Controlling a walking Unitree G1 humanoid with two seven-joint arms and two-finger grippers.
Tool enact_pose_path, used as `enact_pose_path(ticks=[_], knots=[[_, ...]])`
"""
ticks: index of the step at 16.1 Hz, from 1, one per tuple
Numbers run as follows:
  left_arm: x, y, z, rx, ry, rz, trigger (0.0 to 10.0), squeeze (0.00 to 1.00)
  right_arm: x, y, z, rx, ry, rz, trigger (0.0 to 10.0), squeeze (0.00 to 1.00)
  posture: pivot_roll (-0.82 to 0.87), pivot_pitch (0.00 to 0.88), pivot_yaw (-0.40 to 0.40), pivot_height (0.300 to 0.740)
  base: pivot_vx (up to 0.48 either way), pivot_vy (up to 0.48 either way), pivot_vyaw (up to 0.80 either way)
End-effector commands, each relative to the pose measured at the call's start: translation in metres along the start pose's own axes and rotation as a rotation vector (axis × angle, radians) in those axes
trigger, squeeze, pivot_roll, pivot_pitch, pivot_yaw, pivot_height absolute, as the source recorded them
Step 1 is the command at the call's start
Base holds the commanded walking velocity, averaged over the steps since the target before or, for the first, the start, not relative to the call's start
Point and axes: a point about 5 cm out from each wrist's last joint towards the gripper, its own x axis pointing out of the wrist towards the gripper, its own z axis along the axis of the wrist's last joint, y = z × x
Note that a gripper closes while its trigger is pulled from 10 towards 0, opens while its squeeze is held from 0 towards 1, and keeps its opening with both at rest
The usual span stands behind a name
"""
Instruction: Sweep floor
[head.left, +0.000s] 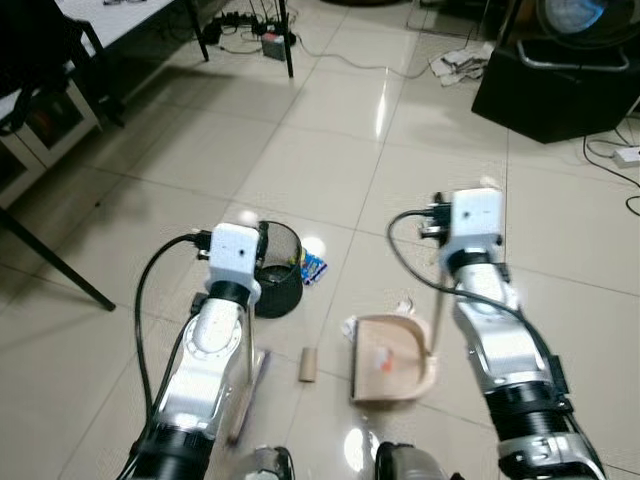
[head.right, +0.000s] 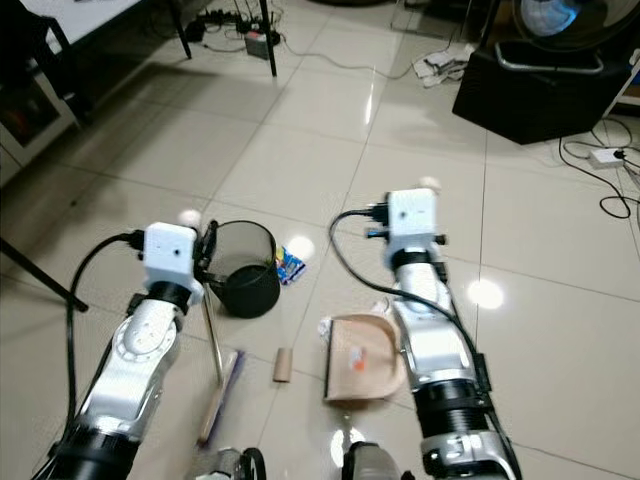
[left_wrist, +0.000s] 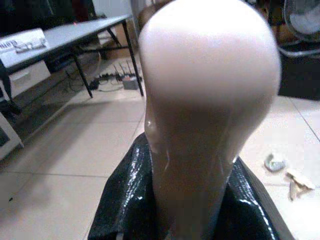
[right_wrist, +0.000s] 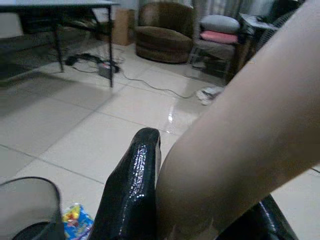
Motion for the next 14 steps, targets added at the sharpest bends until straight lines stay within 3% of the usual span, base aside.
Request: enact_pose_path(ticks=[1,5,9,11,14], knots=[[-0.003,0.006,0.008,0.066,-0.045,0.019,10.0,0.00,-0.002,0.001,0.008,0.009,-0.031,0.008,10.0,0.00,-0.08,0.196,0.042,0.740,0.000,0.000,0.00],[-0.021,0.017,0.020,0.042,-0.079,0.055,10.0,0.00,-0.019,0.001,0.012,0.076,-0.049,-0.005,10.0,0.00,-0.06,0.125,0.040,0.740,0.000,0.000,0.00],[-0.029,0.021,0.022,0.050,-0.074,0.044,10.0,0.00,-0.022,0.000,0.009,0.105,-0.032,-0.024,10.0,0.00,-0.04,0.066,0.058,0.740,0.321,0.000,0.00],[-0.028,0.024,0.019,0.037,-0.057,0.060,10.0,0.00,-0.021,0.004,0.005,0.066,0.016,0.018,10.0,0.00,-0.05,0.057,0.056,0.740,0.347,0.000,0.00],[-0.029,0.025,0.014,0.035,-0.033,0.075,10.0,0.00,-0.021,0.005,0.007,0.033,0.016,0.039,10.0,0.00,-0.05,0.045,0.042,0.740,0.346,0.000,0.80]])
